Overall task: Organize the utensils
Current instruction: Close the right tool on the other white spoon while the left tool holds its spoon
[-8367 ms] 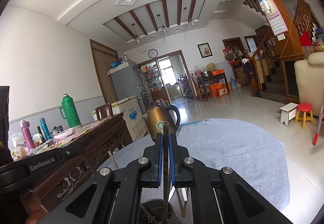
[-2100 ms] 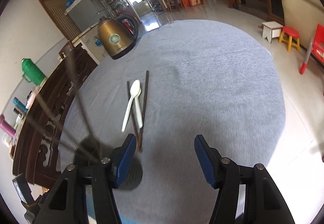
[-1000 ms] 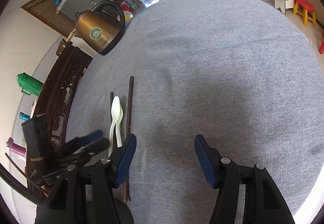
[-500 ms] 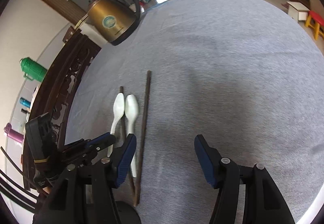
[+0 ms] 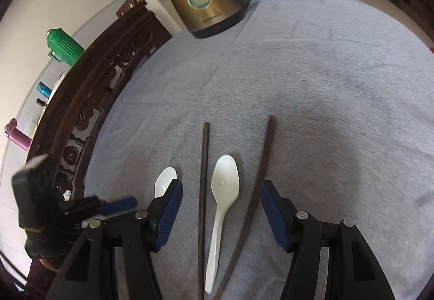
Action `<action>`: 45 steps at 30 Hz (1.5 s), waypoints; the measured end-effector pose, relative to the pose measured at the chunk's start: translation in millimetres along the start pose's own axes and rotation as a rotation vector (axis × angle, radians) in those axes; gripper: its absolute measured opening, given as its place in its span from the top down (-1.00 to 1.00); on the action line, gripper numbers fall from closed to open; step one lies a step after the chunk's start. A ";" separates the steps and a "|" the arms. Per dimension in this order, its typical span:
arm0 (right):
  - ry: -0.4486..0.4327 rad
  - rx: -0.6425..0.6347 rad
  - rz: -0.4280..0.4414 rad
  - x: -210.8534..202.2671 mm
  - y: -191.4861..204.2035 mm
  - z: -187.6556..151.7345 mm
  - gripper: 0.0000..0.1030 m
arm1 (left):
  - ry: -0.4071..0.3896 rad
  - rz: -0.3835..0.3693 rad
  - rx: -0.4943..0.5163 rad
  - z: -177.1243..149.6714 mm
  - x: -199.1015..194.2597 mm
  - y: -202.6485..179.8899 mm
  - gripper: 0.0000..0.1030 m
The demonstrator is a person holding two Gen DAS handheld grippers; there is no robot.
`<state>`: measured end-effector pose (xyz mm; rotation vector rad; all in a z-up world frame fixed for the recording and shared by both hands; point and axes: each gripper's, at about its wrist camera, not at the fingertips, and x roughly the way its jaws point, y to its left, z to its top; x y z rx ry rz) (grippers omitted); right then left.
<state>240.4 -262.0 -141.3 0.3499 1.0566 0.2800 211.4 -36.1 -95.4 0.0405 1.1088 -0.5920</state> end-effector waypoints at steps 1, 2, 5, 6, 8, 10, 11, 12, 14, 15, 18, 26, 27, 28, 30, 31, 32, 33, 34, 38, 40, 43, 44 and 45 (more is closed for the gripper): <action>0.006 -0.011 -0.016 3.6 1.1 3.3 -0.24 | -0.003 0.001 0.002 5.9 2.2 -0.4 0.14; 0.010 -0.016 -0.026 7.4 1.8 6.2 -0.24 | 0.002 -0.003 0.001 12.9 7.0 -2.3 0.13; 0.037 0.004 -0.008 20.0 -1.3 13.8 -0.24 | 0.021 0.003 0.015 24.0 20.9 -9.5 -0.07; 0.046 0.006 0.000 24.3 -0.9 15.9 -0.23 | 0.024 0.014 0.022 27.3 26.7 -11.6 -0.08; 0.054 -0.011 0.001 27.9 0.6 17.7 -0.23 | 0.039 0.005 0.018 26.6 34.2 -12.2 -0.08; 0.078 -0.018 0.013 32.6 1.9 18.5 -0.11 | 0.041 0.000 0.020 26.0 37.3 -14.7 -0.08; 0.092 -0.021 0.011 34.9 2.9 17.5 0.06 | 0.028 0.011 0.031 25.1 37.2 -16.6 -0.08; 0.095 -0.034 -0.008 35.9 5.2 16.3 0.10 | 0.022 0.015 0.040 25.7 39.9 -18.4 -0.08; 0.103 -0.077 -0.021 36.8 11.6 13.0 0.11 | 0.007 0.015 0.054 24.9 41.4 -20.0 -0.06; 0.105 -0.087 -0.030 38.5 13.8 12.3 0.11 | 0.001 0.023 0.057 27.1 45.6 -19.8 0.05; 0.105 -0.125 -0.052 40.7 19.7 10.9 0.11 | -0.004 0.032 0.057 28.7 47.4 -19.1 0.44; 0.060 -0.144 -0.082 38.5 24.1 5.8 0.92 | -0.039 0.034 -0.021 22.6 32.8 -3.0 0.45; 0.042 -0.136 -0.081 34.6 23.1 4.6 0.92 | -0.047 0.033 -0.034 20.6 28.4 0.1 0.46; 0.028 -0.127 -0.077 29.9 18.7 3.4 0.92 | -0.057 0.031 -0.045 17.6 22.8 2.3 0.45; -0.002 -0.103 -0.063 19.6 14.3 0.7 0.92 | -0.086 0.033 -0.066 13.2 10.7 4.7 0.45; -0.017 -0.089 -0.055 14.0 11.9 -0.5 0.92 | -0.099 0.036 -0.076 12.0 4.7 6.6 0.45; -0.031 -0.076 -0.049 9.1 10.0 -1.0 0.92 | -0.116 0.040 -0.088 10.3 -2.2 7.8 0.45; -0.053 -0.057 -0.046 1.8 6.8 -2.5 0.92 | -0.139 0.046 -0.099 5.7 -12.0 9.8 0.45; -0.072 -0.041 -0.046 -3.1 4.7 -3.5 0.92 | -0.158 0.054 -0.106 2.7 -20.2 11.3 0.45; -0.176 0.052 -0.056 -35.1 -12.6 -14.2 0.92 | -0.230 0.087 -0.138 -17.4 -55.6 14.3 0.45; -0.240 0.109 -0.061 -56.3 -22.2 -24.4 0.92 | -0.268 0.104 -0.171 -27.7 -71.5 15.3 0.45; -0.338 0.178 -0.072 -86.7 -29.3 -45.0 0.92 | -0.333 0.105 -0.239 -44.8 -96.6 14.9 0.45; -0.369 0.194 -0.076 -97.8 -31.3 -53.4 0.92 | -0.357 0.110 -0.268 -53.5 -106.3 14.0 0.45; -0.406 0.209 -0.084 -109.5 -29.9 -64.8 0.92 | -0.374 0.116 -0.282 -59.8 -112.9 12.7 0.45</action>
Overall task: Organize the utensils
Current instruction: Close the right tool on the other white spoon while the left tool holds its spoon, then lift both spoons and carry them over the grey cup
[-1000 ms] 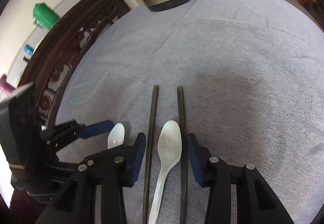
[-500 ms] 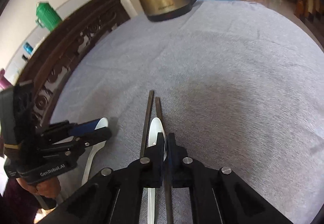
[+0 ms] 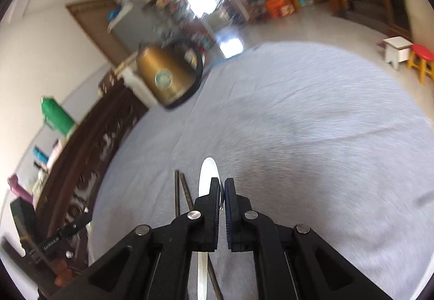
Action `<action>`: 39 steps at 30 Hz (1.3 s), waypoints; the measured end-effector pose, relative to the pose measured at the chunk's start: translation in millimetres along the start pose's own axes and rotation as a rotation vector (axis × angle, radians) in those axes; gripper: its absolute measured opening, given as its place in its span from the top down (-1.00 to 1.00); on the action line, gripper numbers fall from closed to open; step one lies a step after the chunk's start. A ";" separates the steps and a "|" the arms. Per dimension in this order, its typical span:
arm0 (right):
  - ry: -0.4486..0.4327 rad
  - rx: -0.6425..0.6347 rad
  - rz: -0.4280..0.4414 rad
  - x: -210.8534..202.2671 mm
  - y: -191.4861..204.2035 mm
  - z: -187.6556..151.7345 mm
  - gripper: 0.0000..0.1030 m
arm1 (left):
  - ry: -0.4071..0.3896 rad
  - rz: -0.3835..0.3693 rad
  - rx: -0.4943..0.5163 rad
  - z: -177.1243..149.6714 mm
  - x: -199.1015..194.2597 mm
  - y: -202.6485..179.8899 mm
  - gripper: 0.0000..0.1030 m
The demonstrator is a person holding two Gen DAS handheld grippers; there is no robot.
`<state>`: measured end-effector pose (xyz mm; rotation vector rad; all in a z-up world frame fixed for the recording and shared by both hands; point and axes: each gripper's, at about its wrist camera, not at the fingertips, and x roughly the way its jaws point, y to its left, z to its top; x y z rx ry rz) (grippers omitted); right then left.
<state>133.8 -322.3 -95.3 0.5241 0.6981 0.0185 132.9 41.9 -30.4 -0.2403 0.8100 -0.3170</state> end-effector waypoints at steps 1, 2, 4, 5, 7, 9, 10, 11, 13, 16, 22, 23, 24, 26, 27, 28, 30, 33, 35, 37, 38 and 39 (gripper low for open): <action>-0.020 0.007 -0.004 -10.4 -1.7 -2.5 0.92 | -0.018 0.007 -0.010 -4.5 -7.4 0.2 0.45; -0.041 0.013 -0.008 -21.3 -2.5 -6.6 0.92 | -0.036 0.015 -0.017 -7.2 -15.4 0.1 0.45; -0.087 0.017 -0.017 -44.6 -0.9 -18.3 0.92 | -0.065 0.030 -0.016 -17.2 -31.1 -3.3 0.45; -0.104 0.018 -0.018 -52.6 -0.1 -22.3 0.92 | -0.081 0.037 -0.011 -24.3 -41.5 -5.9 0.45; -0.147 0.015 -0.027 -72.8 3.9 -33.1 0.92 | -0.093 0.045 -0.005 -35.7 -53.6 -9.4 0.45; -0.180 0.006 -0.038 -89.5 7.6 -43.9 0.92 | -0.100 0.049 -0.004 -46.6 -65.0 -15.6 0.45; -0.191 0.003 -0.039 -95.4 9.7 -47.6 0.92 | -0.103 0.043 -0.001 -51.8 -71.4 -19.0 0.45; -0.201 0.000 -0.035 -101.2 12.2 -51.0 0.92 | -0.108 0.037 0.007 -56.9 -78.0 -23.9 0.45; -0.225 -0.008 -0.026 -112.6 20.8 -57.2 0.92 | -0.125 0.034 0.019 -61.1 -89.2 -32.7 0.45; -0.278 -0.033 -0.009 -133.7 36.8 -64.4 0.92 | -0.168 0.011 0.011 -63.0 -107.8 -42.0 0.45; -0.376 -0.096 0.007 -159.2 69.8 -76.7 0.92 | -0.300 -0.031 -0.005 -60.5 -136.8 -65.4 0.45; -0.392 -0.101 0.012 -160.7 75.0 -78.0 0.92 | -0.317 -0.035 -0.007 -60.6 -138.4 -68.3 0.45; -0.409 -0.105 0.018 -161.6 80.4 -79.5 0.92 | -0.336 -0.034 -0.011 -60.1 -139.8 -71.9 0.45; -0.432 -0.114 0.026 -161.5 86.9 -81.2 0.92 | -0.366 -0.045 -0.018 -58.8 -140.3 -78.4 0.45; -0.449 -0.125 0.027 -160.8 93.0 -82.9 0.92 | -0.378 -0.048 -0.018 -58.6 -140.3 -81.4 0.45; -0.464 -0.135 0.024 -160.2 97.1 -84.3 0.92 | -0.388 -0.047 -0.018 -58.1 -139.6 -83.2 0.45; -0.483 -0.155 0.019 -155.2 103.5 -86.2 0.92 | -0.410 -0.048 -0.017 -57.5 -135.9 -88.1 0.45; -0.490 -0.167 0.016 -144.7 109.9 -87.9 0.92 | -0.433 -0.045 -0.010 -58.3 -129.5 -94.1 0.45; -0.501 -0.175 0.008 -138.3 112.0 -91.5 0.92 | -0.459 -0.050 -0.009 -61.1 -126.3 -96.5 0.45; -0.506 -0.177 0.002 -132.4 112.2 -95.7 0.92 | -0.496 -0.060 -0.006 -64.6 -123.4 -97.5 0.45; -0.513 -0.179 -0.003 -131.3 111.9 -98.6 0.92 | -0.507 -0.059 0.002 -65.4 -121.9 -99.1 0.45; -0.519 -0.185 -0.011 -129.9 111.2 -100.0 0.92 | -0.513 -0.057 0.014 -65.9 -119.7 -101.5 0.45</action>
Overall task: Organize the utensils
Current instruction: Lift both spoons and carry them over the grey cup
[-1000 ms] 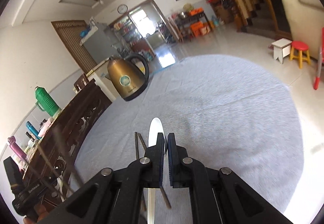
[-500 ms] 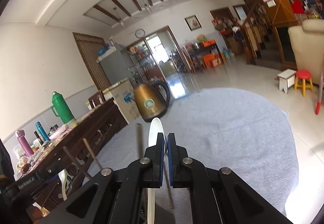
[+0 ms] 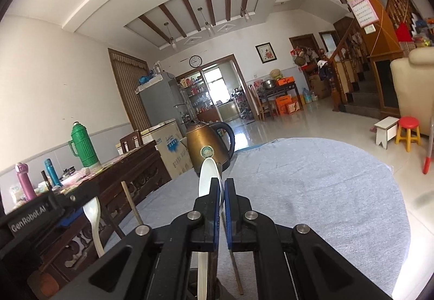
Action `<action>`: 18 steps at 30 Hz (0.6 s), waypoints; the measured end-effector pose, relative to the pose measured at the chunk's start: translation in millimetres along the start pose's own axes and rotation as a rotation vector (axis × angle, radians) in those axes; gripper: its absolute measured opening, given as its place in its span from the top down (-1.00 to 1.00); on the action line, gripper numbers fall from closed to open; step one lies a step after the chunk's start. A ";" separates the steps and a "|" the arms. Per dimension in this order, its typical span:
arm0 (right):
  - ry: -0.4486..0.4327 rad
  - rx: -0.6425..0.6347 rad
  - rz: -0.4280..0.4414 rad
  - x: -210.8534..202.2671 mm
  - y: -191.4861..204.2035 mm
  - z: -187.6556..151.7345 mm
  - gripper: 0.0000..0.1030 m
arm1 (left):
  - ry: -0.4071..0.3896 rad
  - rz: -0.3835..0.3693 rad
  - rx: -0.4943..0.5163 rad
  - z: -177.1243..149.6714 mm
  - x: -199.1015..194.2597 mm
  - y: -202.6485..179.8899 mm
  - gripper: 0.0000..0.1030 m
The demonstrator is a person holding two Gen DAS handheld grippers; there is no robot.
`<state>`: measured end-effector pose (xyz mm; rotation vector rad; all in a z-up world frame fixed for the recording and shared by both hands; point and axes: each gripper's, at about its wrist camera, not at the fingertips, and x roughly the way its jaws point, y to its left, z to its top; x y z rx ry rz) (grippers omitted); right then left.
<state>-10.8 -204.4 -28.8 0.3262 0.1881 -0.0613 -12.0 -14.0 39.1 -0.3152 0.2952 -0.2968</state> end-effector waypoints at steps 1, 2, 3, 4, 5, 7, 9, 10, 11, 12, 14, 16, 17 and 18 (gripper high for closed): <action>-0.006 -0.005 -0.007 1.0 0.8 -1.8 0.92 | -0.005 -0.001 0.007 -1.7 1.7 -1.4 0.45; -0.010 -0.003 -0.008 2.4 0.5 -2.7 0.92 | -0.013 0.000 0.011 -3.0 3.4 -2.3 0.45; -0.013 -0.001 -0.007 3.3 0.8 -3.2 0.92 | -0.020 0.005 0.015 -3.7 4.0 -3.8 0.45; -0.015 -0.002 -0.010 4.7 1.2 -4.7 0.92 | -0.025 0.011 0.018 -4.8 5.3 -3.8 0.45; -0.016 -0.005 -0.012 4.5 1.0 -4.8 0.92 | -0.026 0.015 0.019 -6.1 7.7 -3.7 0.45; -0.018 -0.011 -0.013 4.9 2.0 -8.0 0.92 | -0.018 0.022 0.011 -9.3 11.4 -2.7 0.45; -0.021 -0.023 -0.018 5.4 4.3 -11.1 0.92 | -0.015 0.033 0.007 -12.8 13.5 -2.3 0.45; -0.024 -0.036 -0.022 5.1 5.2 -13.3 0.92 | -0.015 0.038 0.009 -14.5 13.2 -2.5 0.45; -0.026 -0.045 -0.023 4.3 5.4 -14.5 0.92 | -0.016 0.041 0.009 -15.8 14.0 -2.2 0.45; -0.027 -0.050 -0.022 3.1 6.4 -16.1 0.92 | -0.015 0.043 0.009 -16.9 14.2 -1.7 0.45; -0.025 -0.047 -0.019 3.8 6.4 -17.6 0.92 | -0.015 0.050 0.011 -18.6 15.1 -1.2 0.45; -0.022 -0.047 -0.017 4.7 6.3 -19.2 0.92 | -0.023 0.058 0.014 -20.1 14.8 -1.7 0.45; -0.021 -0.048 -0.017 3.6 7.5 -20.9 0.92 | -0.026 0.059 0.014 -20.8 14.8 -2.0 0.45; -0.020 -0.050 -0.017 3.8 7.6 -22.2 0.92 | -0.026 0.058 0.015 -21.5 15.5 -2.2 0.45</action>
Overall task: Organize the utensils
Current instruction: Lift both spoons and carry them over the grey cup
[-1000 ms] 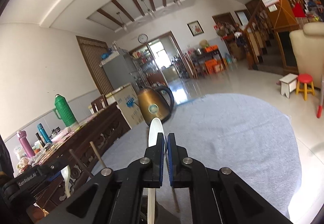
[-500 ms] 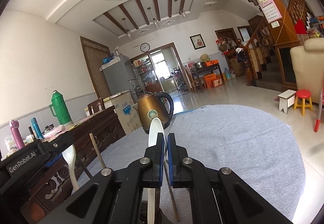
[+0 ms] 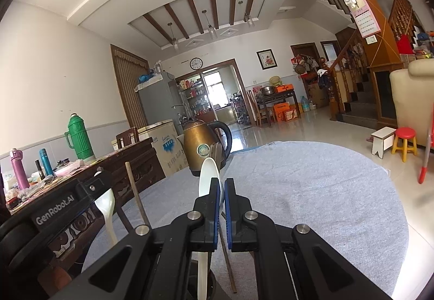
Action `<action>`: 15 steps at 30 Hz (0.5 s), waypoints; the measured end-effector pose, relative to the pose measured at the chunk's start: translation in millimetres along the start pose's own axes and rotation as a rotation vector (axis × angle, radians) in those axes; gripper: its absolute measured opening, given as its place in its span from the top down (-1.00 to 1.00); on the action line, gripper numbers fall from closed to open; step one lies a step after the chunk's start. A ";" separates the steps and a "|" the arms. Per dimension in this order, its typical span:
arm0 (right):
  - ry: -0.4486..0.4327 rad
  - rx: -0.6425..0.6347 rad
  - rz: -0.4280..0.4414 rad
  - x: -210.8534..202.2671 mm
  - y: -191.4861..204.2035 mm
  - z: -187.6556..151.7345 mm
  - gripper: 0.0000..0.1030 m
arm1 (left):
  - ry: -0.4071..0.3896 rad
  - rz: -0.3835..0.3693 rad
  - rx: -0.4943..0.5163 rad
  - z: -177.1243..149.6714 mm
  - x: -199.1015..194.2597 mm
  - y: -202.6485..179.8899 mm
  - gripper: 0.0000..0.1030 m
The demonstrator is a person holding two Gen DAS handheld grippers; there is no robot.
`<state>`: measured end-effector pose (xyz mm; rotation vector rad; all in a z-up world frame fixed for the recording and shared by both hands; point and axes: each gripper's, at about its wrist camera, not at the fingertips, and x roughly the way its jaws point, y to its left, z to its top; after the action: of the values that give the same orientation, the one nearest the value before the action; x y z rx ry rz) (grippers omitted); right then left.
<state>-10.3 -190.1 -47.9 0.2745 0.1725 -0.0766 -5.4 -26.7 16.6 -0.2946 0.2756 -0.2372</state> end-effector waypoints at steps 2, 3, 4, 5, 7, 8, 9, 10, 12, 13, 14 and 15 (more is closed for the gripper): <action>0.006 -0.004 0.000 -0.7 -0.6 -2.3 0.92 | 0.003 0.006 0.001 -1.6 0.1 -0.6 0.45; 0.011 -0.003 0.003 -0.7 -0.8 -3.6 0.92 | 0.005 0.006 -0.004 -2.8 0.4 -0.3 0.45; 0.012 -0.001 0.004 -3.0 -0.7 -5.1 0.92 | 0.008 0.006 -0.010 -3.6 1.2 0.6 0.45; 0.011 -0.001 0.006 -4.6 -1.0 -5.9 0.92 | 0.010 0.007 -0.018 -4.6 2.3 2.3 0.45; 0.014 -0.010 0.011 -7.2 -1.9 -5.7 0.92 | 0.015 0.011 -0.025 -6.6 3.9 4.0 0.45; 0.015 -0.013 0.013 -9.1 -2.1 -6.8 0.92 | 0.019 0.011 -0.030 -7.7 4.6 4.9 0.45; 0.018 -0.017 0.016 -10.3 -1.8 -7.7 0.92 | 0.023 0.010 -0.034 -8.5 5.3 5.9 0.45; 0.022 -0.019 0.022 -11.8 -1.5 -8.9 0.92 | 0.024 0.010 -0.037 -9.6 5.4 6.4 0.45; 0.030 -0.025 0.029 -15.2 -0.8 -11.3 0.92 | 0.028 0.009 -0.039 -10.1 6.2 7.9 0.45; 0.032 -0.025 0.031 -16.1 -1.1 -12.1 0.92 | 0.029 0.009 -0.040 -10.6 6.3 8.4 0.45; 0.036 -0.024 0.033 -16.9 -1.8 -12.9 0.92 | 0.030 0.007 -0.040 -10.6 6.3 8.4 0.45; 0.042 -0.023 0.036 -18.0 -1.9 -14.4 0.92 | 0.031 0.007 -0.039 -11.3 6.3 8.3 0.45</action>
<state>-30.5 -187.0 -58.8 0.2563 0.2104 -0.0335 -1.3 -23.5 2.2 -0.3288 0.3120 -0.2294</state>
